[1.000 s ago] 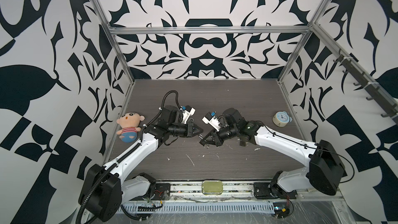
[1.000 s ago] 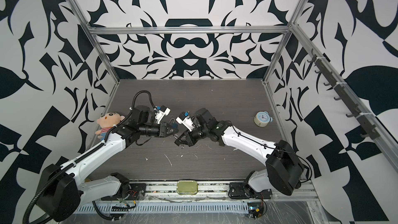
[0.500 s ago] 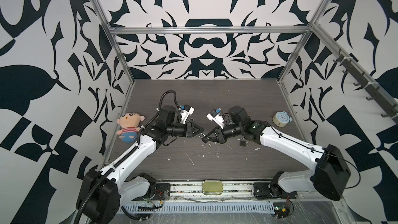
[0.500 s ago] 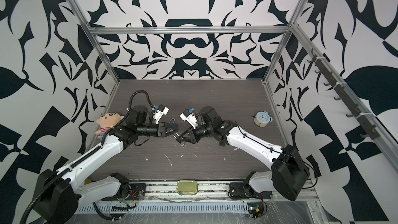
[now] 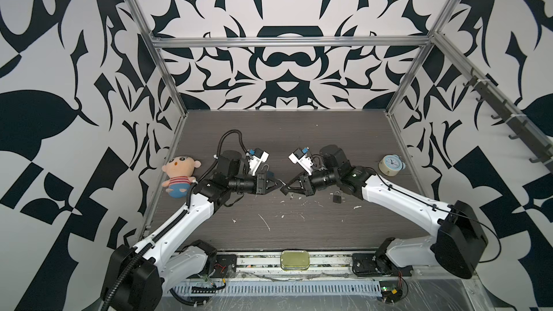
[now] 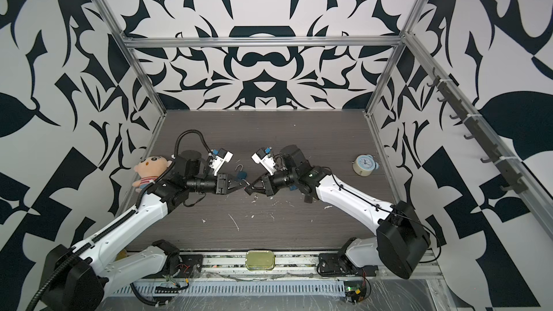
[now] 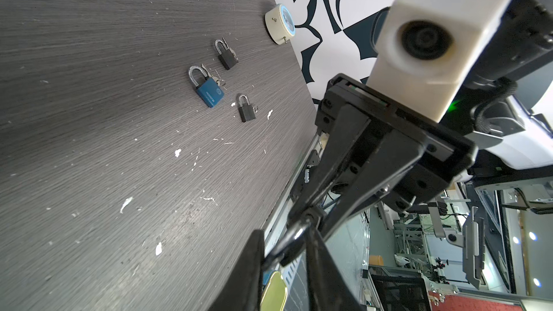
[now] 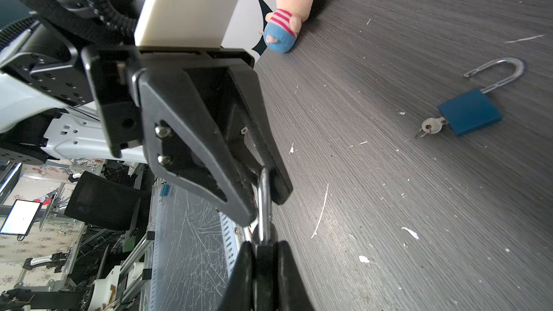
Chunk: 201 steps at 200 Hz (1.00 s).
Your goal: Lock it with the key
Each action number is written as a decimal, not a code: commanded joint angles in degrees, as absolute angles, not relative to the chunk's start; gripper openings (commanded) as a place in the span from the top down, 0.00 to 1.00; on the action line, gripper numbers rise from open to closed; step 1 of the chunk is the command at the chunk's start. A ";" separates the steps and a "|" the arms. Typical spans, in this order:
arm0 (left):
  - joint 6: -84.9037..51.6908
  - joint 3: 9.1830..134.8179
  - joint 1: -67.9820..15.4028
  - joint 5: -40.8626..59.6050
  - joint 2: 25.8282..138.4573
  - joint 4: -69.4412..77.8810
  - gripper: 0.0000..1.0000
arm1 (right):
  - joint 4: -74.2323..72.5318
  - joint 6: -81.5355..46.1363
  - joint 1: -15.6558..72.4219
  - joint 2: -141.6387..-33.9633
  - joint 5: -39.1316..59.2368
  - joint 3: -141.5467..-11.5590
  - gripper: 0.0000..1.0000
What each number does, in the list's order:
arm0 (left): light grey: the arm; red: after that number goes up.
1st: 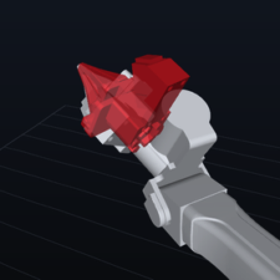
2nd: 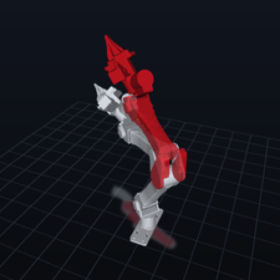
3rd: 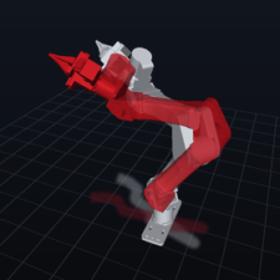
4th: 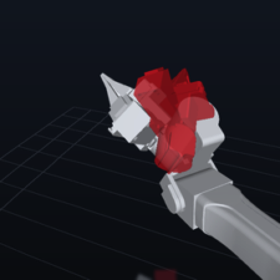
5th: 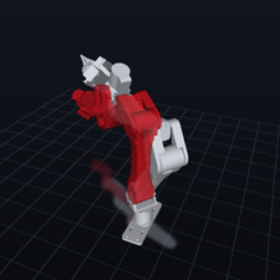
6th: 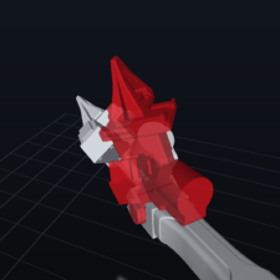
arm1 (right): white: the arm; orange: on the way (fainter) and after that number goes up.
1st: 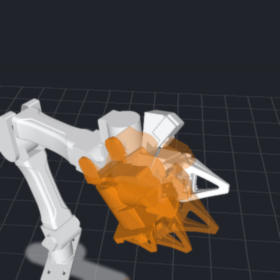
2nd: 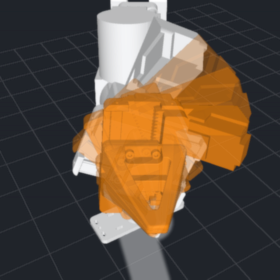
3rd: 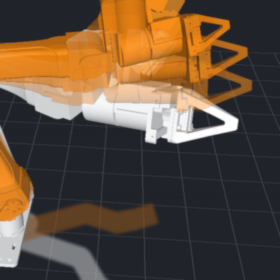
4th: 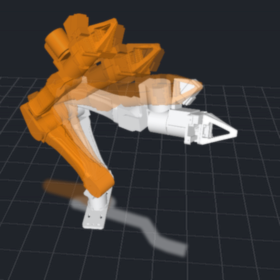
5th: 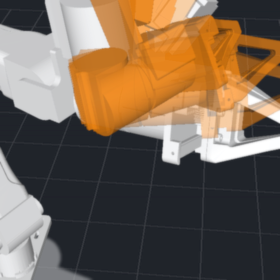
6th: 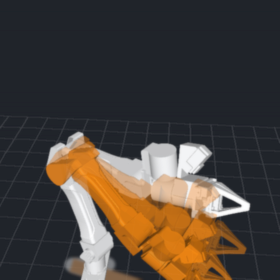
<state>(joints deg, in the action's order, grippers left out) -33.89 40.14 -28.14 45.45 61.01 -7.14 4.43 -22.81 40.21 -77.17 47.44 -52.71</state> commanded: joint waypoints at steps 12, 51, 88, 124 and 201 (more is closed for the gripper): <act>-34.02 39.84 -27.95 46.68 60.49 -5.54 0.75 | 0.80 -23.91 40.08 -75.90 50.17 -52.91 1.00; -34.34 39.95 -27.86 45.90 60.17 -4.75 0.75 | 0.10 -24.70 40.08 -76.43 51.45 -52.67 1.00; -34.43 40.26 -27.86 45.87 60.36 -4.53 0.79 | -0.52 -25.31 40.08 -76.66 52.23 -52.74 1.00; -34.42 39.90 -27.86 46.32 60.70 -4.65 0.84 | -1.29 -26.25 40.03 -76.39 52.85 -52.73 1.00; -33.71 38.91 -27.85 46.58 60.47 -5.13 1.00 | -11.74 -38.31 37.79 -74.82 60.21 -51.52 1.00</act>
<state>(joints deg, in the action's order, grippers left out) -35.86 40.14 -28.01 48.21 60.60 -3.68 -2.02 -30.37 38.50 -77.19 54.04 -50.37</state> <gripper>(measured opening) 0.094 0.126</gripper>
